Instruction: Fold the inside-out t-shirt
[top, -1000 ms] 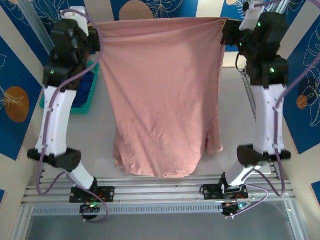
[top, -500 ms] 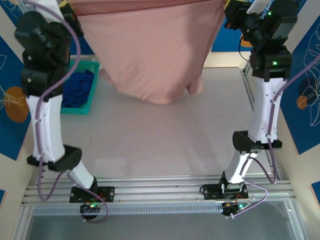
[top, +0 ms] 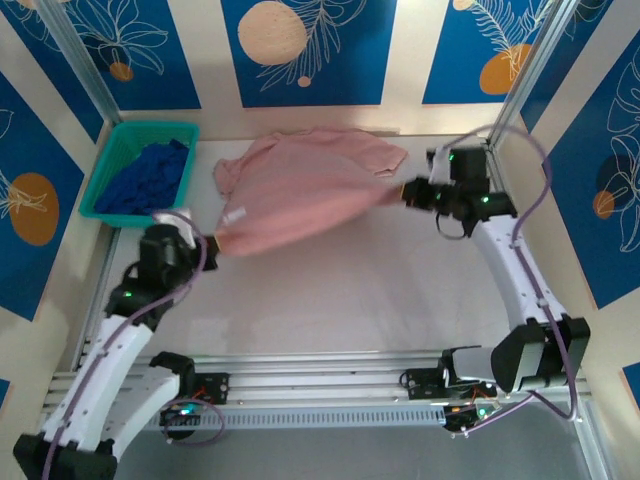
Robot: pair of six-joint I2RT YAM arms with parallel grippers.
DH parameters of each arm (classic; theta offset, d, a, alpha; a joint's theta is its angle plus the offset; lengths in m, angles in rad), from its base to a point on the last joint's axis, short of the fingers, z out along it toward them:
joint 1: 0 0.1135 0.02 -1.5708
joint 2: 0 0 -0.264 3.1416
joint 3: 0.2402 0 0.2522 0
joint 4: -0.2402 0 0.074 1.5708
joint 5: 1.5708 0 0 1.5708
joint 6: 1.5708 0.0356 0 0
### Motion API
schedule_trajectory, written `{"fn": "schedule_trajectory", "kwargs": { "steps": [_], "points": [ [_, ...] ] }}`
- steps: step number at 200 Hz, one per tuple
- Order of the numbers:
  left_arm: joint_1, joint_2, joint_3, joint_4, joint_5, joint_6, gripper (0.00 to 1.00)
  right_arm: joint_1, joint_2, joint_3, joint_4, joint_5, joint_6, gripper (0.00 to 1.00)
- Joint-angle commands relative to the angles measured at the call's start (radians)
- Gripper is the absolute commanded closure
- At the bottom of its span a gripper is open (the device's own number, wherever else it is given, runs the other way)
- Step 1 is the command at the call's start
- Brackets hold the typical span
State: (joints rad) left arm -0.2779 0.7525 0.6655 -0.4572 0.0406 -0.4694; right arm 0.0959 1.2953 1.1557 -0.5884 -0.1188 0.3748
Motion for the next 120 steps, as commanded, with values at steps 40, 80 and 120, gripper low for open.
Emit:
{"fn": "schedule_trajectory", "kwargs": {
  "steps": [40, 80, 120],
  "points": [
    [-0.137, 0.147, -0.227, 0.141, 0.088, -0.117, 0.84, -0.041, 0.133, -0.199, 0.073, -0.040, 0.109, 0.88],
    [-0.233, 0.179, -0.137, 0.105, 0.011, -0.023, 0.47, -0.044, 0.177, -0.166, 0.055, 0.028, 0.076, 0.69],
    [-0.421, 0.313, -0.038, 0.238, -0.019, 0.157, 0.36, -0.009, 0.141, -0.173, 0.080, 0.087, 0.084, 0.60]
  ]
}}
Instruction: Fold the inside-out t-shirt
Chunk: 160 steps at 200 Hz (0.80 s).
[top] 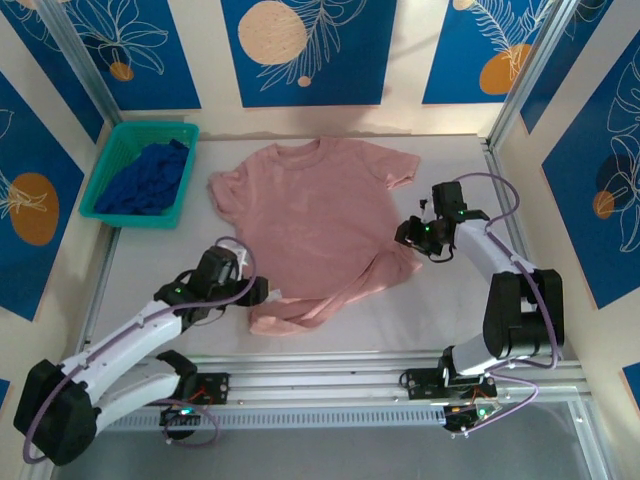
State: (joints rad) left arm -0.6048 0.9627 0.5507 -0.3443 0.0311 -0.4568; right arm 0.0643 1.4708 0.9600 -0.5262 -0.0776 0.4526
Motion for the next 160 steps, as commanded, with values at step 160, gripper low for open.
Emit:
{"fn": "schedule_trajectory", "kwargs": {
  "steps": [160],
  "points": [
    [-0.307, 0.964, 0.718, -0.061, 0.101, 0.619, 0.49, 0.043, -0.093, 0.034, -0.012, 0.046, -0.037, 0.59]
  ]
}}
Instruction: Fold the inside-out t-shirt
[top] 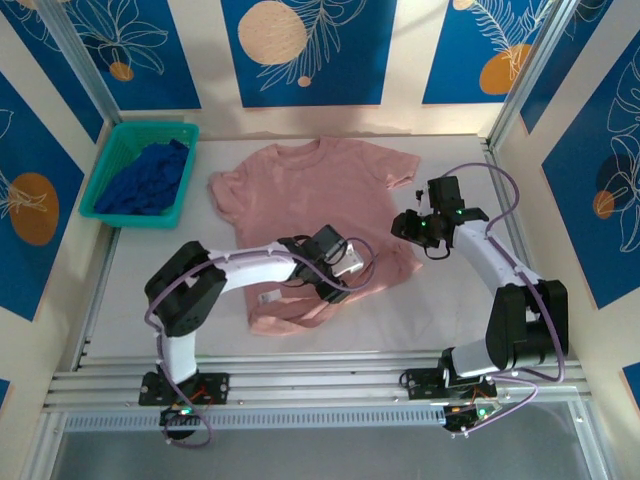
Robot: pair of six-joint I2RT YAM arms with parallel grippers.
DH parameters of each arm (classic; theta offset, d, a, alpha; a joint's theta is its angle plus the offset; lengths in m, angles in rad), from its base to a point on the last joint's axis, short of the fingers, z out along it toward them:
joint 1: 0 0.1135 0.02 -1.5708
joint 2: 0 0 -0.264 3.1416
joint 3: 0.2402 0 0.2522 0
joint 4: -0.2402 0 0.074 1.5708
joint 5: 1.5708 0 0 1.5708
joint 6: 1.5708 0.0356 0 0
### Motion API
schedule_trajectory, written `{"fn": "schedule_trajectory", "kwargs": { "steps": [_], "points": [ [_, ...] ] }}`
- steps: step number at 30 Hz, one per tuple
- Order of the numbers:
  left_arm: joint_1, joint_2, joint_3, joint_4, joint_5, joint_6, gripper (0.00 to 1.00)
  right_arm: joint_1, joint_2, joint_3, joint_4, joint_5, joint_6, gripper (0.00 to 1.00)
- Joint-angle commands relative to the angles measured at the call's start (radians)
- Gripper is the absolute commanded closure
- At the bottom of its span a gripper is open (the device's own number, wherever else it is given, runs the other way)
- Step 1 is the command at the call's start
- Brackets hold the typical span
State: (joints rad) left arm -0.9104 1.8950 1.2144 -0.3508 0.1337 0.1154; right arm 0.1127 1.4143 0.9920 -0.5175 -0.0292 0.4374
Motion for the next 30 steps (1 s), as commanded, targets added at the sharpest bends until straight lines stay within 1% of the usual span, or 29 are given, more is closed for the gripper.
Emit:
{"fn": "schedule_trajectory", "kwargs": {
  "steps": [1, 6, 15, 22, 28, 30],
  "points": [
    [-0.001, 0.033, 0.056, -0.054, -0.002, 0.047, 0.49, -0.005, -0.037, 0.001, -0.022, -0.002, -0.021, 0.60],
    [0.008, 0.067, 0.078, -0.063, 0.014, 0.044, 0.59, -0.005, -0.047, -0.010, -0.021, -0.011, -0.020, 0.60],
    [0.035, 0.090, 0.090, -0.067, 0.085, 0.015, 0.67, -0.002, -0.060, -0.027, -0.021, -0.024, -0.019, 0.60],
    [0.076, 0.084, 0.084, -0.062, 0.170, -0.011, 0.67, -0.002, -0.069, -0.036, -0.026, -0.021, -0.022, 0.60],
    [0.099, 0.088, 0.082, -0.057, 0.215, -0.025, 0.67, 0.001, -0.069, -0.035, -0.027, -0.025, -0.022, 0.60],
    [0.108, 0.089, 0.081, -0.055, 0.227, -0.029, 0.68, 0.003, -0.068, -0.036, -0.027, -0.025, -0.021, 0.60]
  ]
}}
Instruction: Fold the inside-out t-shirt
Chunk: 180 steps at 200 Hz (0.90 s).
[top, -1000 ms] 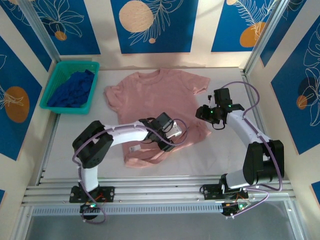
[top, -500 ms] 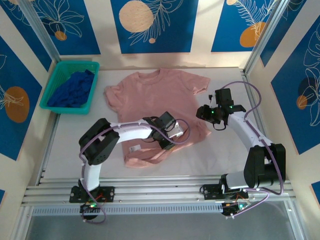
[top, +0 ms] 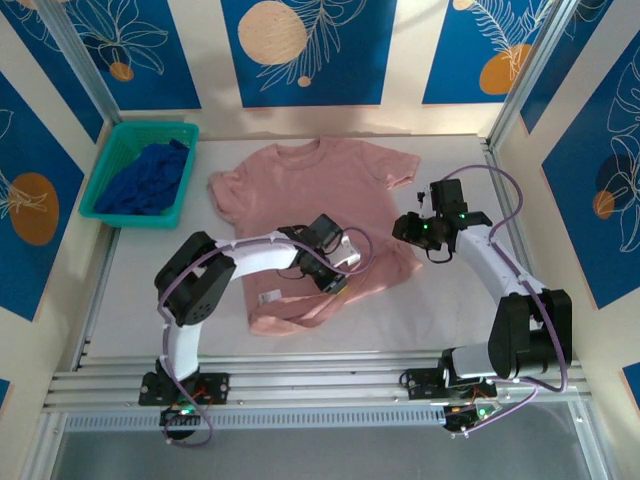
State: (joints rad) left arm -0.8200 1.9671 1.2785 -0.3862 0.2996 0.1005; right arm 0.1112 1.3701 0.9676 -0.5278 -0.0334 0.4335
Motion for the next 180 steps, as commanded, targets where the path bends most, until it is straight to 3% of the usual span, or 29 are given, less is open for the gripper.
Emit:
{"fn": "schedule_trajectory", "kwargs": {
  "steps": [1, 76, 104, 152, 164, 180],
  "points": [
    [0.023, 0.020, 0.018, -0.018, 0.065, -0.019, 0.69, 0.005, -0.024, -0.011, -0.017, -0.021, -0.018, 0.60],
    [0.029, 0.061, 0.032, -0.028, 0.037, -0.014, 0.85, 0.034, -0.058, -0.018, -0.006, -0.017, -0.021, 0.57],
    [0.030, 0.029, 0.029, -0.012, 0.035, -0.027, 0.99, 0.068, -0.115, -0.051, 0.032, -0.017, -0.039, 0.56],
    [0.091, -0.145, 0.018, 0.046, 0.161, -0.119, 1.00, 0.228, -0.396, -0.302, 0.331, -0.026, -0.031, 0.45],
    [0.117, -0.172, 0.017, 0.051, 0.205, -0.131, 1.00, 0.310, -0.426, -0.386, 0.449, -0.025, -0.009, 0.34],
    [0.149, -0.192, 0.022, 0.049, 0.231, -0.136, 1.00, 0.430, -0.416, -0.451, 0.568, 0.030, -0.013, 0.34]
  ]
}}
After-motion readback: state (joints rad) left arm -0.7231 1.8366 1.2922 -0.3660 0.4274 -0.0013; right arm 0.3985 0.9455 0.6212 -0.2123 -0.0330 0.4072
